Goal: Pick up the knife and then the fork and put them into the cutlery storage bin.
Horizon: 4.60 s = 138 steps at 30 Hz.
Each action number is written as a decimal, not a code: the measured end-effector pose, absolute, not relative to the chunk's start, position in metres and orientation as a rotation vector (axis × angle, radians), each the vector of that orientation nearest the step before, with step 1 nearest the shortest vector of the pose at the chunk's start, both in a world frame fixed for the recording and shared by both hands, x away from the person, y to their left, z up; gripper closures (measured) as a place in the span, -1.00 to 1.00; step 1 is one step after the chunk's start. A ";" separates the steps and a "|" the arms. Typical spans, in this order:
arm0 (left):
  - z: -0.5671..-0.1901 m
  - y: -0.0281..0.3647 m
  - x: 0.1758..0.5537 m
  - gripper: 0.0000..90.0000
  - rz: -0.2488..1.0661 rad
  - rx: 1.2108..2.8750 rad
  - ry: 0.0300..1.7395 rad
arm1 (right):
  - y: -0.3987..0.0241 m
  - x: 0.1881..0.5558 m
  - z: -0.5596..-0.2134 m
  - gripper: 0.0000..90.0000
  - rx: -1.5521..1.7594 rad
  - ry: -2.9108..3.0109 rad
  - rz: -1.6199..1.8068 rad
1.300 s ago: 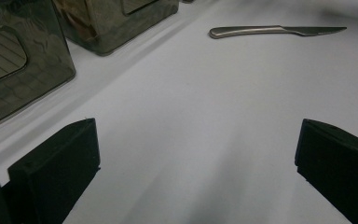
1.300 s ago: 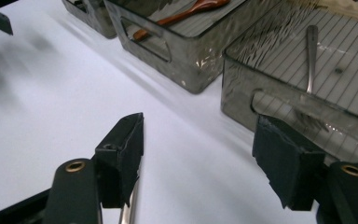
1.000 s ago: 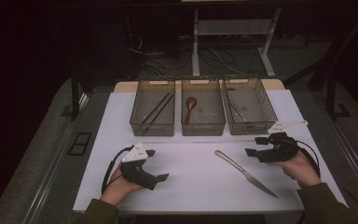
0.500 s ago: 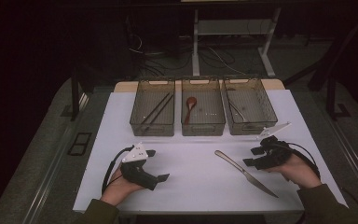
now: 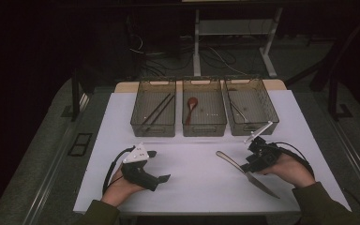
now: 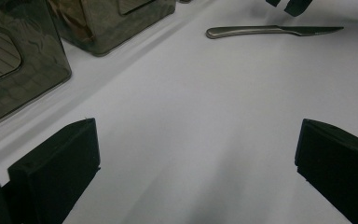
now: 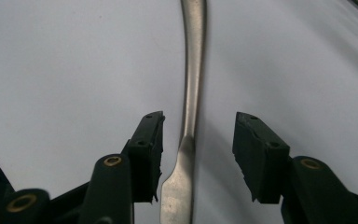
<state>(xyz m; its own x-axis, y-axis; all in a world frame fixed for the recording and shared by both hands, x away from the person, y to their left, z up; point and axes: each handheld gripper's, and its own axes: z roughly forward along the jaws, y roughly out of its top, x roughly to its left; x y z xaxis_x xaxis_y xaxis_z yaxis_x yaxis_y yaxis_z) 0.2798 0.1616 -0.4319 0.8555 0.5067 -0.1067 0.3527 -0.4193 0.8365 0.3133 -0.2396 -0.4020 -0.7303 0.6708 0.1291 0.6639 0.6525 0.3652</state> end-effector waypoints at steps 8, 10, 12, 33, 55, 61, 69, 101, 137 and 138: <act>-0.432 0.161 0.280 -1.00 0.198 2.055 0.625 | -0.225 0.320 -0.407 0.38 1.144 2.861 0.498; -0.432 0.161 0.280 -1.00 0.198 2.056 0.624 | -0.222 0.322 -0.408 0.42 1.144 2.866 0.469; -0.433 0.161 0.280 -1.00 0.198 2.056 0.624 | -0.219 0.324 -0.409 0.45 1.142 2.880 0.445; -0.433 0.161 0.280 -1.00 0.193 2.056 0.626 | -0.194 0.335 -0.420 0.69 1.090 2.933 0.203; -0.433 0.161 0.280 -1.00 0.188 2.058 0.623 | -0.203 0.336 -0.407 0.76 1.158 2.859 0.346; -0.433 0.161 0.280 -1.00 0.188 2.061 0.618 | -0.220 0.338 -0.395 0.76 1.208 2.795 0.523; -0.434 0.161 0.280 -1.00 0.185 2.065 0.615 | -0.247 0.339 -0.379 0.76 1.283 2.662 0.745; -0.433 0.162 0.280 -1.00 0.188 2.048 0.615 | -0.314 0.340 -0.348 0.76 1.345 2.256 1.290; -0.434 0.161 0.280 -1.00 0.179 2.052 0.615 | -0.325 0.436 -0.285 0.76 1.256 2.035 1.249; -0.434 0.161 0.280 -1.00 0.180 2.055 0.611 | -0.325 0.440 -0.287 0.76 1.266 2.040 1.240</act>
<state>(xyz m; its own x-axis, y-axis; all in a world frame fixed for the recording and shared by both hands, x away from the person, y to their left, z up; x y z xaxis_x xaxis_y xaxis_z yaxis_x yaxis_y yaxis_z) 0.2801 0.1607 -0.4345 0.8643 0.4901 -0.1133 0.3499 -0.4237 0.8355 0.4396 -0.3251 -0.2869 -0.4868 0.8690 0.0886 0.4784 0.1803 0.8594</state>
